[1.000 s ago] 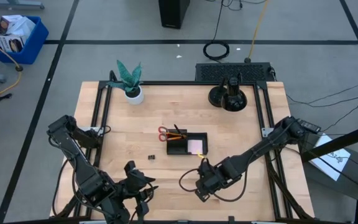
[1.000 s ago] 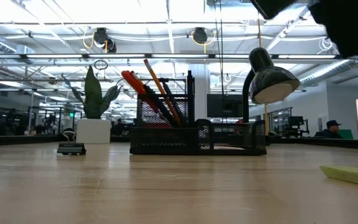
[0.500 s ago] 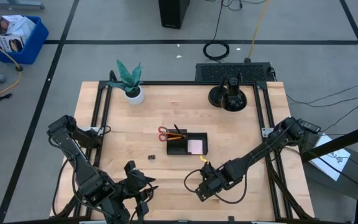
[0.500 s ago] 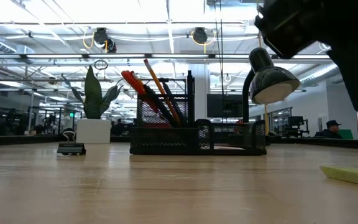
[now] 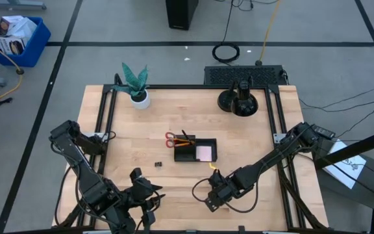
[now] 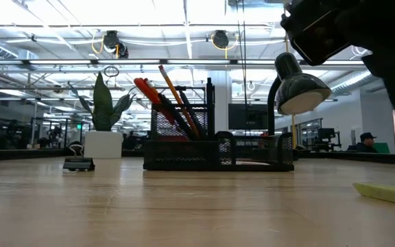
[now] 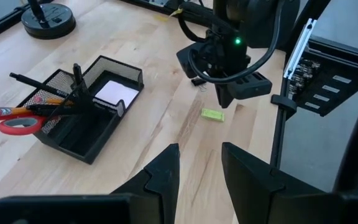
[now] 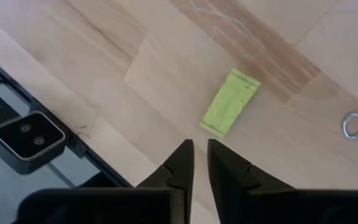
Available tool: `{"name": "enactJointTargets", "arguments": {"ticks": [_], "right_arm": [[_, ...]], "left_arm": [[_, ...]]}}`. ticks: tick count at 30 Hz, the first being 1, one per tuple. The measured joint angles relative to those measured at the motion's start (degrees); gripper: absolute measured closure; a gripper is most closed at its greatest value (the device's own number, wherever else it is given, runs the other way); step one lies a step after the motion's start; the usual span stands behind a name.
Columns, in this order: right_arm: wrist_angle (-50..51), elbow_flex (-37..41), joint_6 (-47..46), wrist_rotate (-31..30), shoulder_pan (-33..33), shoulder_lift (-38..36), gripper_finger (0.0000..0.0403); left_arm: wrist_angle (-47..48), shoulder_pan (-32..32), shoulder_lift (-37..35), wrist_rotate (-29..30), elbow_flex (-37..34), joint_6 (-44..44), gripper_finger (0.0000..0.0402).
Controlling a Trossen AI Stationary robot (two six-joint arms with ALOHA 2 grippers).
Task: Pick and place office supplies into organizer
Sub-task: Put the green eraser into the desk organizer
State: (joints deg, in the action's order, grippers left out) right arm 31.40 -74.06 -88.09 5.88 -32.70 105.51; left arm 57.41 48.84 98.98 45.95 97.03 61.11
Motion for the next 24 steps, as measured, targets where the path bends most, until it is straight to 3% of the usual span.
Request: {"name": "enactJointTargets", "arguments": {"ticks": [14, 24], "right_arm": [[0.1, 0.0, 0.3, 0.1, 0.8, 0.0, 0.0247], [-3.4, 3.1, -1.0, 0.3, 2.4, 0.0, 0.0221]], "left_arm": [[0.0, 0.0, 0.0, 0.0, 0.0, 0.0, 0.0277], [-0.1, 0.0, 0.0, 0.0, 0.0, -0.6, 0.0277]]}}
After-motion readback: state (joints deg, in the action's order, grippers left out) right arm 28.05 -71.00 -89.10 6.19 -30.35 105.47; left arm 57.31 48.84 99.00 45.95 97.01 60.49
